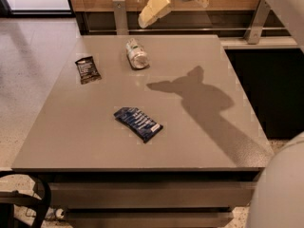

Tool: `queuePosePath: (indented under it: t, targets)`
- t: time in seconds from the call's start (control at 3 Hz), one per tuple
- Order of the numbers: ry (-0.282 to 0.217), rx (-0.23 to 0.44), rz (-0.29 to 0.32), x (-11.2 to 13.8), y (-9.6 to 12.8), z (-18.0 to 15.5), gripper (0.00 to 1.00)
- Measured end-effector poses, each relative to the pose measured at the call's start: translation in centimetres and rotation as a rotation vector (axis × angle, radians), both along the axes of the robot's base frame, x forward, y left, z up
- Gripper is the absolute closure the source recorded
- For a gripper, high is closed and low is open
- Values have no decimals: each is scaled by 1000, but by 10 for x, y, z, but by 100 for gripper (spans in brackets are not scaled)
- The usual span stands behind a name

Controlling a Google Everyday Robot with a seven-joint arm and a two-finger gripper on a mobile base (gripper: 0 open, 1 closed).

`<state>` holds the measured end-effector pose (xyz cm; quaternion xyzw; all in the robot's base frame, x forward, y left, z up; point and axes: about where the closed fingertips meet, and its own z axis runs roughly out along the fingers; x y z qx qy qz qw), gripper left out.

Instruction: Place 7up can upright

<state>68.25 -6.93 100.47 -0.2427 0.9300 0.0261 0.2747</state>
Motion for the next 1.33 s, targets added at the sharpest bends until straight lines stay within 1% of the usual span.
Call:
queuePosePath:
  t: [0.67, 1.0, 1.33]
  targets:
    - [86, -28, -45, 33, 18, -25, 0]
    - [114, -26, -46, 45, 24, -34, 0]
    - [151, -15, -30, 62, 36, -52, 0]
